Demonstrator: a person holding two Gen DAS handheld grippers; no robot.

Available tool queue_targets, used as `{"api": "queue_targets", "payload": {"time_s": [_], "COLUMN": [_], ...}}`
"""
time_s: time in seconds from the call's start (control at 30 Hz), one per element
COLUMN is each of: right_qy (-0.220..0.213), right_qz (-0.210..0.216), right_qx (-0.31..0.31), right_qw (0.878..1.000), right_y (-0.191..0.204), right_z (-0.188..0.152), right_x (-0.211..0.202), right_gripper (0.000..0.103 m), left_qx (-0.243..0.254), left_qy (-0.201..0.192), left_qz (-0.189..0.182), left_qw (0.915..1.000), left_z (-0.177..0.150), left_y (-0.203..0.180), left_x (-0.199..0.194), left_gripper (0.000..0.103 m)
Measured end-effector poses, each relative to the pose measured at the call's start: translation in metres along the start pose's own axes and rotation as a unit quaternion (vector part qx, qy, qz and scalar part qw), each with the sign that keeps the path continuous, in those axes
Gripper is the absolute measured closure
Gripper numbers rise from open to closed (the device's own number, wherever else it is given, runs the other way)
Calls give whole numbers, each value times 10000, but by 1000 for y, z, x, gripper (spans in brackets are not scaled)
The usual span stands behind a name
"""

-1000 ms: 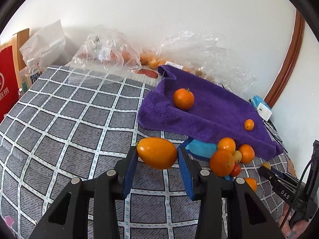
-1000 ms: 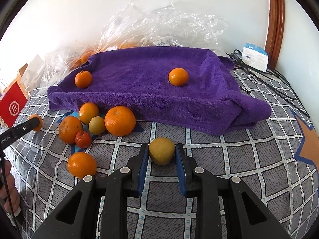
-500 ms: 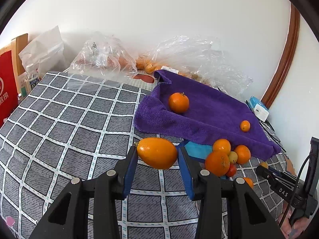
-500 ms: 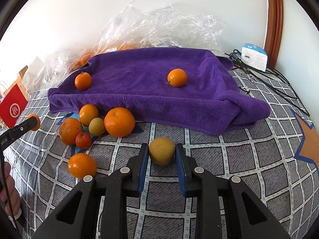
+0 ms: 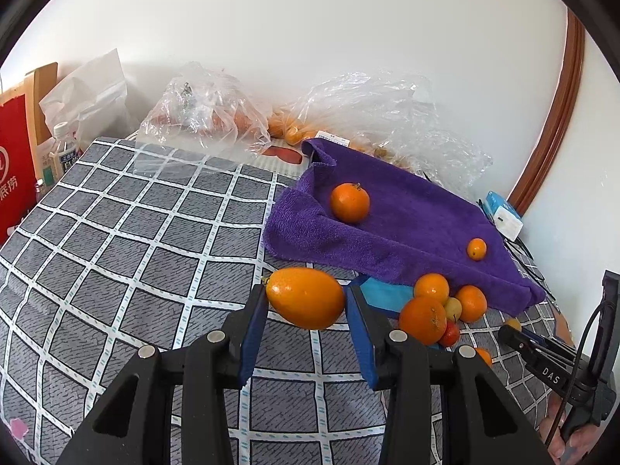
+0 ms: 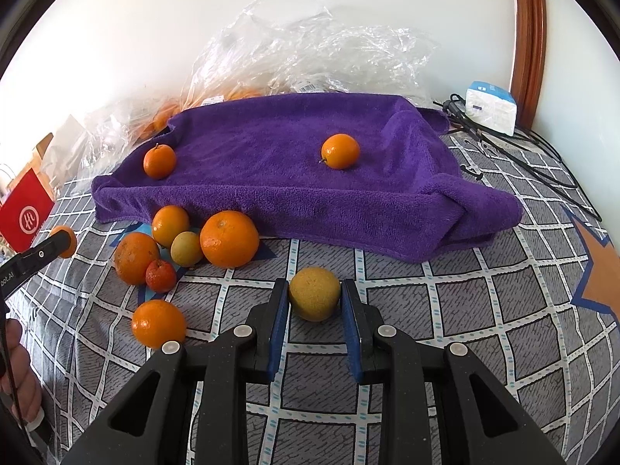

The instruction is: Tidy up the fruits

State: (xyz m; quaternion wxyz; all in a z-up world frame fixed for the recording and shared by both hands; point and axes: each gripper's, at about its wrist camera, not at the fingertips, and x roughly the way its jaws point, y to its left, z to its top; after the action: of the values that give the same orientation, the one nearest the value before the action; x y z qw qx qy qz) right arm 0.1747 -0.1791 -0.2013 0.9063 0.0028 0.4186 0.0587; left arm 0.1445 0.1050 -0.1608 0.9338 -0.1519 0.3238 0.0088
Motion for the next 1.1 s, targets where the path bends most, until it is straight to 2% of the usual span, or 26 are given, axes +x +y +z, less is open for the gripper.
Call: {"api": "queue_targets", "payload": {"time_s": [0.87,1.1], "right_qy": [-165,-322], "right_qz": [51,56], "right_qx": [263,205], "right_qw": [9995,9993], "right_y": [-7,-3], "right_z": [2,10], "right_x": [-9,-31], "right_gripper": [76,76], "left_qx": [-4,-83], "left_qy": [-86,-74], "left_qz": [-186,-185], "left_qw": [9998,9998], "left_z": [1,3], "left_y": [0,2], "left_x": [-5,-9], "left_gripper": [64,64]}}
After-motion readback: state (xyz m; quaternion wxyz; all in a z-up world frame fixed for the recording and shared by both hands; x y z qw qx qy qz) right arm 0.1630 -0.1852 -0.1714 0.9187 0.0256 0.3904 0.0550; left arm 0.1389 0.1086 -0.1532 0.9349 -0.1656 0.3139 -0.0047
